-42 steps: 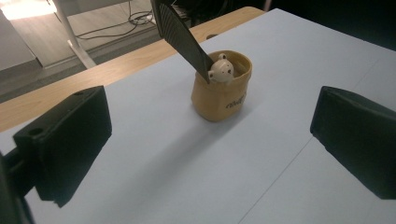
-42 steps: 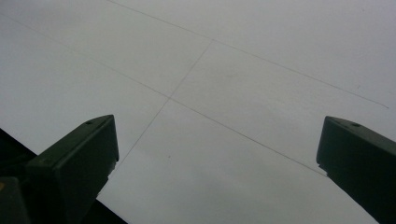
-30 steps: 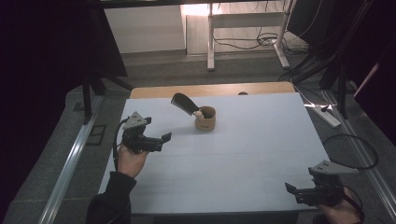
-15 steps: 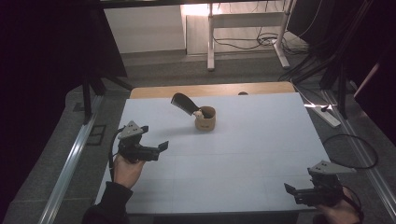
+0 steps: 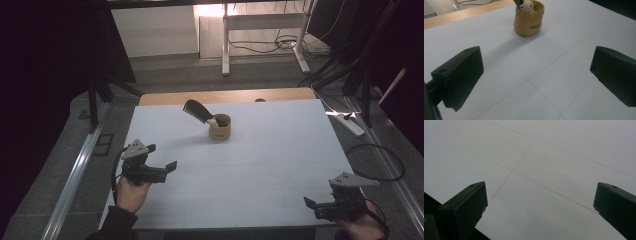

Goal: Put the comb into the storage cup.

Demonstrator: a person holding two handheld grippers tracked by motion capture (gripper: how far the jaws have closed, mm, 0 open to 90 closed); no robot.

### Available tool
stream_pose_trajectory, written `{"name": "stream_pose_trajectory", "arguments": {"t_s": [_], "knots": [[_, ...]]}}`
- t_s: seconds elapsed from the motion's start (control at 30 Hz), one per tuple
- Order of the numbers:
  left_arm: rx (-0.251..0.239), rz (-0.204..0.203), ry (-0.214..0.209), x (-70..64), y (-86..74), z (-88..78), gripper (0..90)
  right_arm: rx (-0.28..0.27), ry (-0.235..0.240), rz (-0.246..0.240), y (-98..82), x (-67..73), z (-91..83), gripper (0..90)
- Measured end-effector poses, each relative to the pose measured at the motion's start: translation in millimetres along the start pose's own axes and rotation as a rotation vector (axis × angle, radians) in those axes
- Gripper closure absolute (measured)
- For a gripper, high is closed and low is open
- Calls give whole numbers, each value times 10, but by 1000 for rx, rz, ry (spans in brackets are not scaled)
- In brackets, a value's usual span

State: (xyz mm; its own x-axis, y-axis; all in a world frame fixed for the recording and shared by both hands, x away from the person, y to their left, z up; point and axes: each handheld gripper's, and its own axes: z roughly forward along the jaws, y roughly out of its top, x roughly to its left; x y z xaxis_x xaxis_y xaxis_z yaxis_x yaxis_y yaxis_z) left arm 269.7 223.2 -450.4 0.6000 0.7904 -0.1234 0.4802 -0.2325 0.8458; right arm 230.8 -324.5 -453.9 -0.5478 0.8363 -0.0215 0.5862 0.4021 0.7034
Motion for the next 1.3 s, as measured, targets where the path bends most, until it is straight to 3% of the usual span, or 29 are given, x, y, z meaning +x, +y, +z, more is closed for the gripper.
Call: {"name": "stream_pose_trajectory", "arguments": {"t_s": [0.67, 0.83, 1.3], "knots": [[27, 2, 37, -143, -254, -267, 0, 6, 4, 4, 3, -3, 6, 0], [45, -22, 37, -149, -344, -335, 0, 5, 6, 5, 1, -7, 4, 0], [103, -29, 39, -218, -511, -433, 0, 12, 1, 11, 3, -7, 10, 0]]}}
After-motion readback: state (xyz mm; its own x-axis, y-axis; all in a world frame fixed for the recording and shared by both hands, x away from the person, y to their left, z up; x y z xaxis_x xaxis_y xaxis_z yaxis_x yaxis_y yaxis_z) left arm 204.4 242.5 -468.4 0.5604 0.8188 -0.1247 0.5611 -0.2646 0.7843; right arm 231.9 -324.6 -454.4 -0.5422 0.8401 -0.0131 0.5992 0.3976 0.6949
